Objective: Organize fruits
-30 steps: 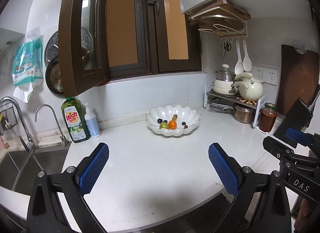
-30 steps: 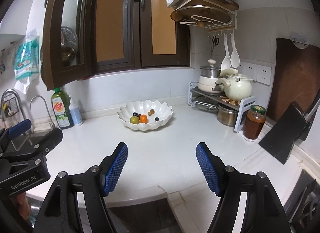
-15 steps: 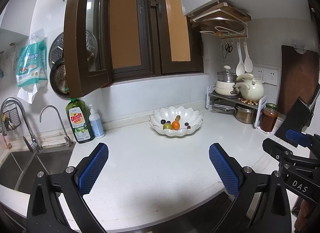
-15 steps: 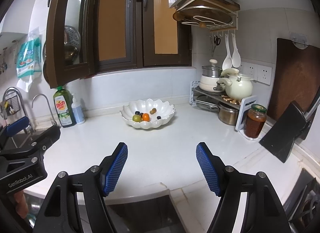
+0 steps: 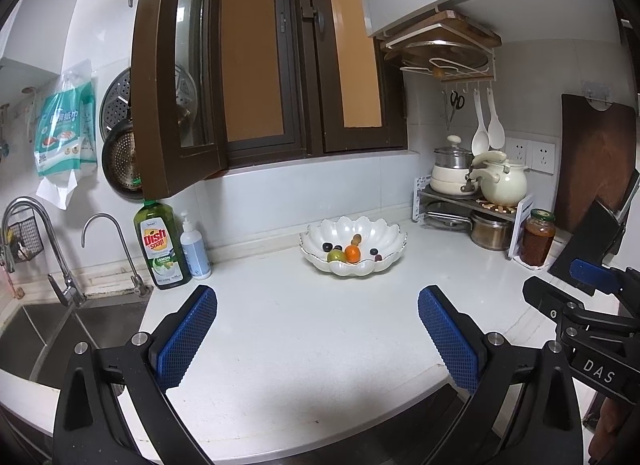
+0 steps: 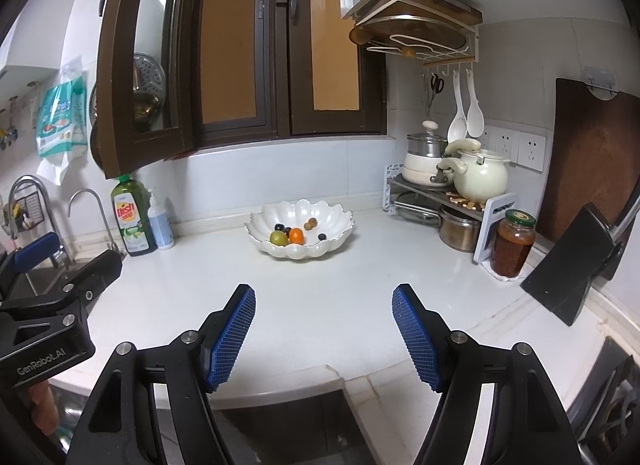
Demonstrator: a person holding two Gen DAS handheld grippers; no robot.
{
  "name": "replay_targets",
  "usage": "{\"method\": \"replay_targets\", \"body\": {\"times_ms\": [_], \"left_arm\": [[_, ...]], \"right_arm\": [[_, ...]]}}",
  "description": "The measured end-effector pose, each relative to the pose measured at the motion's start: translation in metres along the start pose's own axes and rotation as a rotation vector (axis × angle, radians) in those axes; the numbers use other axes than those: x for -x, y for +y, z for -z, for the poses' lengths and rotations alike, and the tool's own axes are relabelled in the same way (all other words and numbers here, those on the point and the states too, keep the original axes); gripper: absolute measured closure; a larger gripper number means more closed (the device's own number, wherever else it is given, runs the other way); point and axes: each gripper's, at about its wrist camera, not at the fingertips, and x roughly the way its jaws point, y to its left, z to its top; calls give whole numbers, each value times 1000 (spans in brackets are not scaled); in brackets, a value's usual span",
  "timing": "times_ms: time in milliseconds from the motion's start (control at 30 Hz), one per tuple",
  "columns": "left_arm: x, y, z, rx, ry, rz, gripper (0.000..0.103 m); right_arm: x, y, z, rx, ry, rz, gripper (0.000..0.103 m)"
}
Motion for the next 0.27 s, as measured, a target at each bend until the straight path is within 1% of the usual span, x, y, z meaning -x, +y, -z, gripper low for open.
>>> {"method": "replay_targets", "body": {"times_ms": [267], "left_arm": [[0, -1, 0, -2, 6, -6, 0]], "right_arm": [[-2, -1, -1, 2, -1, 11, 31]]}}
